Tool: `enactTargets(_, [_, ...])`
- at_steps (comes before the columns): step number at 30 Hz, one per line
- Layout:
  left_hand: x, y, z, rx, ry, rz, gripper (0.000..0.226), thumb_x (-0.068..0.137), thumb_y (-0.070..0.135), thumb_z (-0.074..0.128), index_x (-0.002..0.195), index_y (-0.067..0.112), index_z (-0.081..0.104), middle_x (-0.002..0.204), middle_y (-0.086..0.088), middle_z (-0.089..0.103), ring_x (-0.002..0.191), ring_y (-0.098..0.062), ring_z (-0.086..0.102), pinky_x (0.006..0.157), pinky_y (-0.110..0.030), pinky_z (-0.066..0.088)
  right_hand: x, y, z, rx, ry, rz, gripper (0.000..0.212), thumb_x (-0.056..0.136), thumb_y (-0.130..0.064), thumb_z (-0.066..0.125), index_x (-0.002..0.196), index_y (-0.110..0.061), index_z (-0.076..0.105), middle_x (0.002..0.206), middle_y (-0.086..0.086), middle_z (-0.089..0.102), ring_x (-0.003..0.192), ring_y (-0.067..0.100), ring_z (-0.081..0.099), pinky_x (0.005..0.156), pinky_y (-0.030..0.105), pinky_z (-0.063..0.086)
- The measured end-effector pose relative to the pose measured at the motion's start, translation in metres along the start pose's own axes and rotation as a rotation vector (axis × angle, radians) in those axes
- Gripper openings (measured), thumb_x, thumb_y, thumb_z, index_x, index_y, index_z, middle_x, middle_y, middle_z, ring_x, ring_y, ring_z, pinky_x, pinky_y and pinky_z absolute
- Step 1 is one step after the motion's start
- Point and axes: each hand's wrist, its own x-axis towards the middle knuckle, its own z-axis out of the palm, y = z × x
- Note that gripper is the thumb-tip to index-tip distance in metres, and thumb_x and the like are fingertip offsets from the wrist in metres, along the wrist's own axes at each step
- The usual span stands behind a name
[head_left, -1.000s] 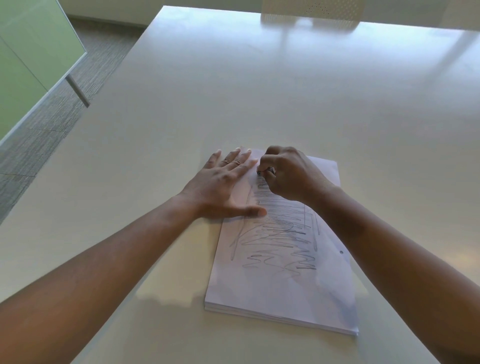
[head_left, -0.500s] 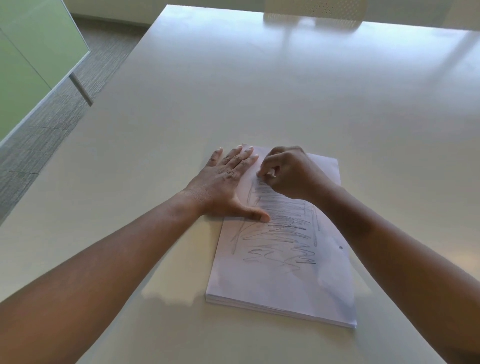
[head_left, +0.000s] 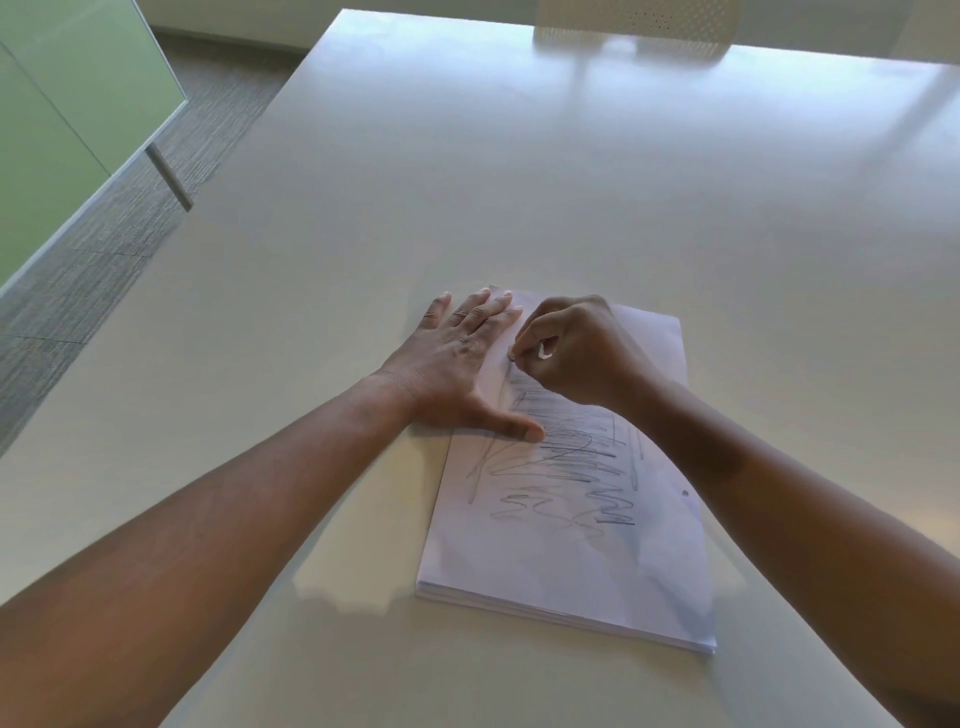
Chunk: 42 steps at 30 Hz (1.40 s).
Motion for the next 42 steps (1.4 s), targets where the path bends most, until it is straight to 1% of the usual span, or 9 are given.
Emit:
enactTargets(5, [0.001,-0.001,0.002,-0.019,0.006,-0.009,0.153,0.047,0.112,0.030,0.165,0.021,-0.003,0.173,0.006,-0.011,0.154,-0.006,-0.024,0.126,-0.048,-0.011,-0.009,-0.013,-0.002,0.001,-0.179,-0.067,0.009,0.069,-0.007,0.079,0.071,-0.016,0.081,0.075,-0.005,0.073,0.066,0.006,0.063,0.064,0.012,0.049])
enactTargets(8, [0.001,0.000,0.001,-0.021,0.011,-0.006,0.152,0.048,0.111,0.032,0.165,0.021,-0.003,0.173,0.006,-0.011,0.154,-0.006,-0.023,0.126,-0.048,-0.011,-0.004,-0.009,-0.002,0.003,-0.126,-0.032,0.010,0.070,-0.006,0.077,0.070,-0.016,0.081,0.075,-0.006,0.073,0.059,-0.005,0.059,0.063,0.005,0.042])
enactTargets(12, [-0.002,0.001,0.000,-0.017,0.014,-0.008,0.148,0.053,0.108,0.040,0.165,0.021,-0.003,0.173,0.006,-0.011,0.154,-0.006,-0.023,0.126,-0.048,-0.012,0.007,0.003,-0.001,0.034,0.019,0.048,0.009,0.072,-0.008,0.076,0.071,-0.016,0.081,0.078,-0.004,0.073,0.063,0.004,0.064,0.065,0.020,0.052])
enactTargets(19, [-0.001,0.000,0.001,-0.033,0.018,-0.016,0.151,0.048,0.110,0.035,0.165,0.021,-0.001,0.173,0.006,-0.010,0.154,-0.006,-0.022,0.126,-0.048,-0.010,-0.009,-0.009,-0.006,0.029,-0.207,-0.059,0.007,0.071,-0.007,0.081,0.071,-0.015,0.080,0.077,-0.005,0.073,0.060,-0.007,0.059,0.065,0.007,0.046])
enactTargets(22, [-0.001,0.000,0.000,-0.032,0.017,-0.010,0.150,0.050,0.109,0.037,0.165,0.021,-0.002,0.173,0.006,-0.010,0.154,-0.006,-0.023,0.126,-0.049,-0.011,-0.002,-0.004,-0.005,0.008,-0.128,-0.054,0.009,0.071,-0.006,0.079,0.070,-0.015,0.080,0.078,-0.005,0.073,0.061,-0.004,0.059,0.067,0.012,0.051])
enactTargets(26, [-0.002,0.001,0.000,-0.025,0.017,-0.010,0.150,0.050,0.110,0.036,0.165,0.021,-0.002,0.173,0.006,-0.010,0.154,-0.005,-0.023,0.127,-0.048,-0.011,0.004,0.000,-0.003,-0.012,-0.041,0.019,0.007,0.073,-0.010,0.077,0.071,-0.016,0.080,0.081,-0.006,0.073,0.065,0.008,0.064,0.070,0.029,0.056])
enactTargets(31, [-0.001,0.000,0.001,-0.032,0.030,-0.010,0.153,0.047,0.111,0.033,0.165,0.021,0.000,0.173,0.006,-0.008,0.155,-0.005,-0.021,0.127,-0.048,-0.011,-0.010,-0.010,-0.008,-0.024,-0.201,-0.066,0.009,0.073,-0.008,0.078,0.069,-0.016,0.080,0.075,-0.005,0.071,0.062,0.010,0.063,0.064,0.025,0.054])
enactTargets(37, [-0.002,0.001,0.001,-0.028,0.027,-0.005,0.151,0.049,0.111,0.034,0.165,0.021,-0.001,0.173,0.006,-0.009,0.154,-0.005,-0.022,0.127,-0.047,-0.011,0.001,0.002,-0.001,-0.019,-0.030,-0.050,0.011,0.073,-0.004,0.076,0.070,-0.013,0.080,0.077,0.000,0.072,0.062,0.012,0.064,0.066,0.030,0.056])
enactTargets(42, [-0.001,0.001,0.001,-0.032,0.030,-0.003,0.152,0.048,0.111,0.034,0.165,0.020,0.000,0.173,0.006,-0.009,0.155,-0.005,-0.021,0.127,-0.048,-0.010,-0.005,-0.004,-0.004,-0.011,-0.135,-0.099,0.008,0.073,-0.006,0.078,0.068,-0.012,0.078,0.074,0.000,0.071,0.061,0.011,0.062,0.063,0.028,0.053])
